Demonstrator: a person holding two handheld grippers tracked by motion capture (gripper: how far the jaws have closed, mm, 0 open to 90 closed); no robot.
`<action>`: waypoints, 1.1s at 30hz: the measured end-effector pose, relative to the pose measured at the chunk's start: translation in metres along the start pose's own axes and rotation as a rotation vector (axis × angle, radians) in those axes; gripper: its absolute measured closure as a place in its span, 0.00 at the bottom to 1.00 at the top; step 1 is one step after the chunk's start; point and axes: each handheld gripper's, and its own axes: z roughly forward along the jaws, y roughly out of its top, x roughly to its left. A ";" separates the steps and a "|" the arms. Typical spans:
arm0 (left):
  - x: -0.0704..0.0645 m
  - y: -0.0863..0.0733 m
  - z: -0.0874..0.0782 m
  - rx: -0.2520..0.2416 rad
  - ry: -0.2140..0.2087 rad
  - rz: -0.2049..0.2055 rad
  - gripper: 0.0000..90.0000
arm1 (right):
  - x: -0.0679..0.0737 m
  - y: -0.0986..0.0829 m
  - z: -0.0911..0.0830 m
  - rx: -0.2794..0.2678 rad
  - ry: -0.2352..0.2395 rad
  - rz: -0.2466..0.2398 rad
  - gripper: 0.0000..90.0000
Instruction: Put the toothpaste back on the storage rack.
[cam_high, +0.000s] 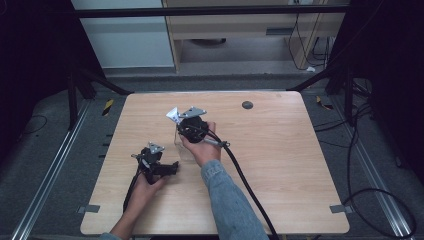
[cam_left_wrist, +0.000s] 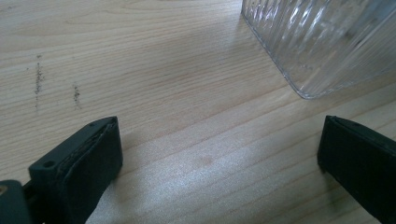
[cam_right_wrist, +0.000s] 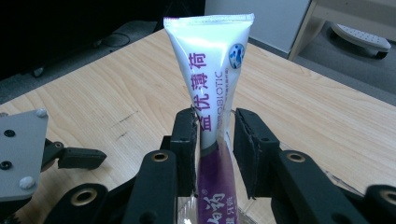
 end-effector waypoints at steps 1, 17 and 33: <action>0.000 0.000 0.000 0.000 0.000 0.000 0.00 | 0.000 0.000 -0.001 0.002 0.000 -0.001 0.76; 0.000 0.000 0.000 0.000 0.000 0.000 0.00 | -0.003 0.001 -0.010 0.025 -0.003 0.008 0.68; 0.000 0.000 0.000 0.000 0.001 0.002 0.00 | -0.006 -0.001 -0.022 0.054 -0.005 0.024 0.63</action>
